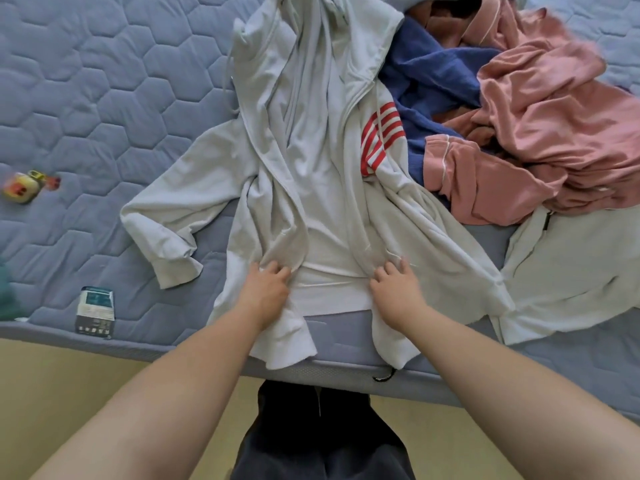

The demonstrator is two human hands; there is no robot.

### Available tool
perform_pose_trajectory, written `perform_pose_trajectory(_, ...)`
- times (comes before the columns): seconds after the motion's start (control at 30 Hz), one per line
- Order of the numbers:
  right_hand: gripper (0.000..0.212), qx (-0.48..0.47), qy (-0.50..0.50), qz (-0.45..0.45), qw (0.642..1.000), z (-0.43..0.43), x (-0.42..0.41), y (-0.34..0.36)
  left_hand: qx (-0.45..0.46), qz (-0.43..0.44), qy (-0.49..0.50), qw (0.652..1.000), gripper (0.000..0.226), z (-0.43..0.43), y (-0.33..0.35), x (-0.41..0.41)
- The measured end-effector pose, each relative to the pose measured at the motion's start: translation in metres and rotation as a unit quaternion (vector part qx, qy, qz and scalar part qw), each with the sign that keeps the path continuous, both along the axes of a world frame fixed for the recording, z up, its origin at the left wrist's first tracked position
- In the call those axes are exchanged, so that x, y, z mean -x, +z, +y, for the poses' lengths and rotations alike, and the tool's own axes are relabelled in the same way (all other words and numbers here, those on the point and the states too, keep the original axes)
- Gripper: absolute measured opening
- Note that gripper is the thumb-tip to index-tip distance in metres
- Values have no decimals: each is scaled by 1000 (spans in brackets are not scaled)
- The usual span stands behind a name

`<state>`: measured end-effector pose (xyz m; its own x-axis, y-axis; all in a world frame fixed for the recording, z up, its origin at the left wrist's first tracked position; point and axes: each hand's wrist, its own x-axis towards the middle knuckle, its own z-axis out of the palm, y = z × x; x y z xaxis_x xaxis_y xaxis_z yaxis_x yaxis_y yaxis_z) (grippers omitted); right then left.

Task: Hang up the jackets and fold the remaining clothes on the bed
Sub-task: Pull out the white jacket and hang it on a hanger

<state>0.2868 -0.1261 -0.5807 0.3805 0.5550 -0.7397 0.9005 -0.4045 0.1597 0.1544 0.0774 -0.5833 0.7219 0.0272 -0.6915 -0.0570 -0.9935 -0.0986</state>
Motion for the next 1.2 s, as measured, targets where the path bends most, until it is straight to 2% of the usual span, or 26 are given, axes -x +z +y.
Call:
perform_pose_trajectory(0.07, 38, 52, -49, -16, 997, 10, -6, 6, -28, 27, 58, 998, 34, 22, 5, 5)
perform_pose_trajectory(0.13, 33, 53, -93, 0, 994, 24, -12, 15, -40, 59, 118, 991, 33, 40, 17, 2)
perform_pose_trajectory(0.2, 26, -23, -131, 16, 991, 37, -17, 23, -25, 61, 176, 982, 30, 49, 31, -14)
perform_pose_trajectory(0.27, 18, -180, -127, -18, 975, 52, -21, 27, 17, 1, 240, 971, 29, 55, 39, -33)
perform_pose_trajectory(0.3, 24, -213, -134, -10, 968, 61, -24, 28, 38, -49, 257, 964, 28, 57, 41, -42)
perform_pose_trajectory(0.37, 29, -264, -142, 15, 954, 78, -32, 21, 65, -150, 241, 957, 25, 63, 38, -60)
perform_pose_trajectory(0.43, 41, -280, -145, 27, 949, 100, -45, 15, 56, -204, 182, 960, 30, 69, 27, -80)
perform_pose_trajectory(0.5, 43, -289, -126, 6, 949, 125, -65, 16, 43, -200, 160, 966, 41, 76, 16, -103)
perform_pose_trajectory(0.57, 38, -254, -102, -14, 962, 148, -91, 16, 35, -173, 183, 967, 51, 86, 9, -126)
perform_pose_trajectory(0.63, 43, -239, -85, -28, 967, 165, -120, 13, 32, -147, 204, 967, 58, 98, 2, -149)
perform_pose_trajectory(0.7, 52, -276, -110, -43, 954, 172, -139, 11, 51, -112, 234, 964, 71, 107, -7, -161)
perform_pose_trajectory(0.73, 55, -333, -165, -63, 926, 174, -150, 8, 65, -94, 255, 960, 79, 112, -14, -167)
perform_pose_trajectory(0.77, 56, -399, -240, -85, 881, 176, -158, 6, 81, -77, 270, 956, 87, 115, -19, -170)
perform_pose_trajectory(0.83, 52, -479, -412, -112, 767, 177, -176, 4, 108, -58, 286, 950, 98, 119, -31, -176)
perform_pose_trajectory(0.9, 50, -443, -551, -104, 699, 173, -195, -3, 119, -50, 292, 948, 106, 120, -41, -182)
perform_pose_trajectory(0.93, 49, -413, -594, -77, 686, 169, -202, -8, 116, -46, 292, 948, 108, 121, -44, -185)
perform_pose_trajectory(0.97, 45, -387, -612, -33, 689, 166, -207, -9, 109, -39, 288, 951, 110, 121, -48, -187)
perform_pose_trajectory(1.0, 38, -360, -605, 21, 710, 163, -211, -8, 102, -30, 285, 953, 110, 122, -50, -189)
perform_pose_trajectory(1.07, 30, -276, -522, 122, 798, 162, -223, 4, 95, -16, 281, 955, 110, 123, -52, -191)
perform_pose_trajectory(1.1, 30, -229, -471, 146, 839, 163, -233, 14, 94, -11, 278, 956, 110, 123, -52, -191)
perform_pose_trajectory(1.13, 30, -201, -441, 127, 865, 163, -246, 24, 95, -9, 275, 957, 111, 123, -52, -191)
perform_pose_trajectory(1.17, 30, -205, -443, 74, 870, 162, -263, 34, 96, -7, 270, 958, 111, 123, -51, -190)
perform_pose_trajectory(1.2, 29, -239, -465, -15, 852, 157, -282, 42, 96, -5, 266, 959, 111, 123, -50, -189)
